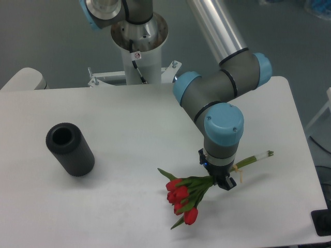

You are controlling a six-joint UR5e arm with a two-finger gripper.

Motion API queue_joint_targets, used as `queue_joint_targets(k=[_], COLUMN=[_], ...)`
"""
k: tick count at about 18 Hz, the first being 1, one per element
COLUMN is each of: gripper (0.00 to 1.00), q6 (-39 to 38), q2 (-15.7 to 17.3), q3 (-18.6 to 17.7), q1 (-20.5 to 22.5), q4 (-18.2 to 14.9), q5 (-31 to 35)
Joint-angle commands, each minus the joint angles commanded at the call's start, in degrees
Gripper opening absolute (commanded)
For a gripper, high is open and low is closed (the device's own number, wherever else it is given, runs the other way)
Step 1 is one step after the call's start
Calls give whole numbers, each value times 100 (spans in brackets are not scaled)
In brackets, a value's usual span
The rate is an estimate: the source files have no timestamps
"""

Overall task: Insert the flowers into the vase
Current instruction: 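Carry the red tulip bunch in the gripper toward the black vase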

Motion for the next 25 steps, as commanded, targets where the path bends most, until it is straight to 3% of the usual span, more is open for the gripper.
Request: queue_joint_targets(k=[6, 13, 25], gripper=[10, 10, 7], q6=[-185, -1106, -1845], q2=[26, 88, 369], q3=[-9, -18, -114], q1=[-105, -369, -554], q4=[-18, -35, 0], q5=[-9, -254, -1773])
